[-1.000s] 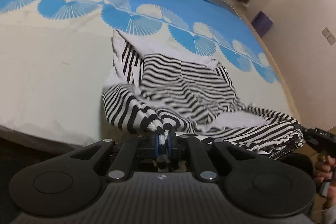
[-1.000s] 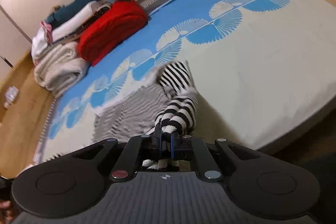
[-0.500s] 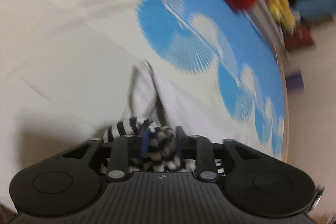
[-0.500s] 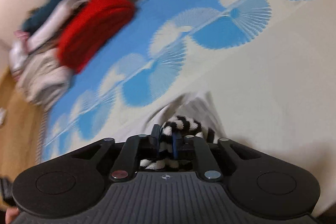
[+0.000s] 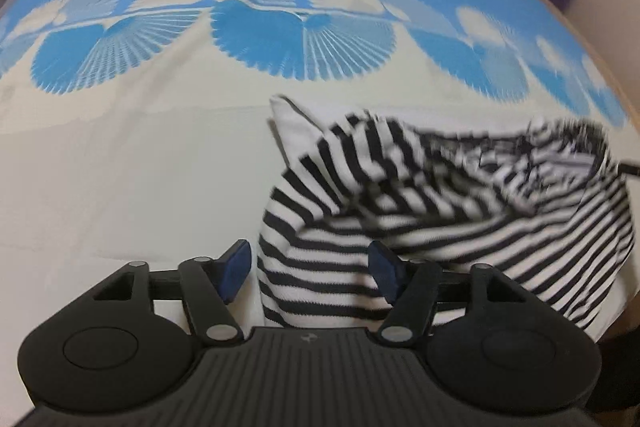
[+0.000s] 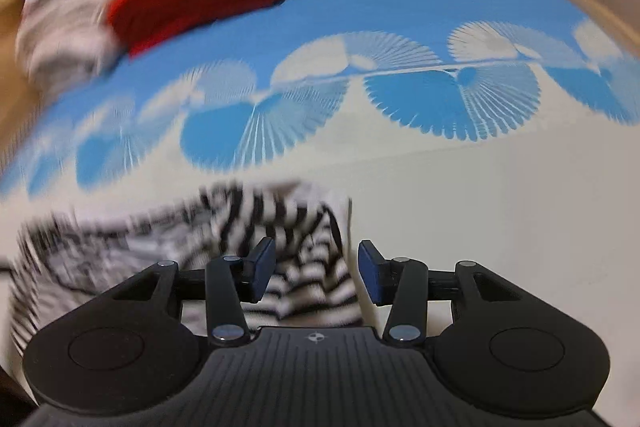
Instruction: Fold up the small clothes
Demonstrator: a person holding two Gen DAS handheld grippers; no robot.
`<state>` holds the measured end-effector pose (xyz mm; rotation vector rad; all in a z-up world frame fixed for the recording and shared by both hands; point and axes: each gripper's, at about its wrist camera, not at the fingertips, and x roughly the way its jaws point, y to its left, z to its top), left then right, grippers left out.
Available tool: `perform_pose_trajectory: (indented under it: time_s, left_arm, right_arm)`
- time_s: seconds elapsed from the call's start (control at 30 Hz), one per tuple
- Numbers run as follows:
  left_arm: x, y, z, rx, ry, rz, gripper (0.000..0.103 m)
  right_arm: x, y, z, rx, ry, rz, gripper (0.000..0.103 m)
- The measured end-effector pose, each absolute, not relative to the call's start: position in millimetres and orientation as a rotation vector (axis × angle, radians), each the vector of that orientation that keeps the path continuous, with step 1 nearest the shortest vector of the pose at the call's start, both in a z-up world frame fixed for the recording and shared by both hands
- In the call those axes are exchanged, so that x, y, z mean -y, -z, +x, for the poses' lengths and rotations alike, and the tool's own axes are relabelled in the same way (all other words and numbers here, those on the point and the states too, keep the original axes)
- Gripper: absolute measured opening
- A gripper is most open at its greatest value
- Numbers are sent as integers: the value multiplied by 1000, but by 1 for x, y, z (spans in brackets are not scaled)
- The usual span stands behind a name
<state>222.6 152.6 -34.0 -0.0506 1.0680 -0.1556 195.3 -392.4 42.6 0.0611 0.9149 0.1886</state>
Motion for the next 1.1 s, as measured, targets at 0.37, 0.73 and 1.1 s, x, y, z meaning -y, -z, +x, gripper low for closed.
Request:
perform_pose_trajectory:
  time_s: [0.37,0.73,1.1]
  left_arm:
    - [-133,39,266,-943,67,11,68]
    - [-152,14,302,-756,44,-177,3]
    - [-106,80,362,-1060,-70,60,5]
  right_arm:
    - [335,-20,210,-775,-268,-338,52]
    - [331,-29,273,-686,-317,-134,6]
    - [299,32,330,-948,-164,-261,5]
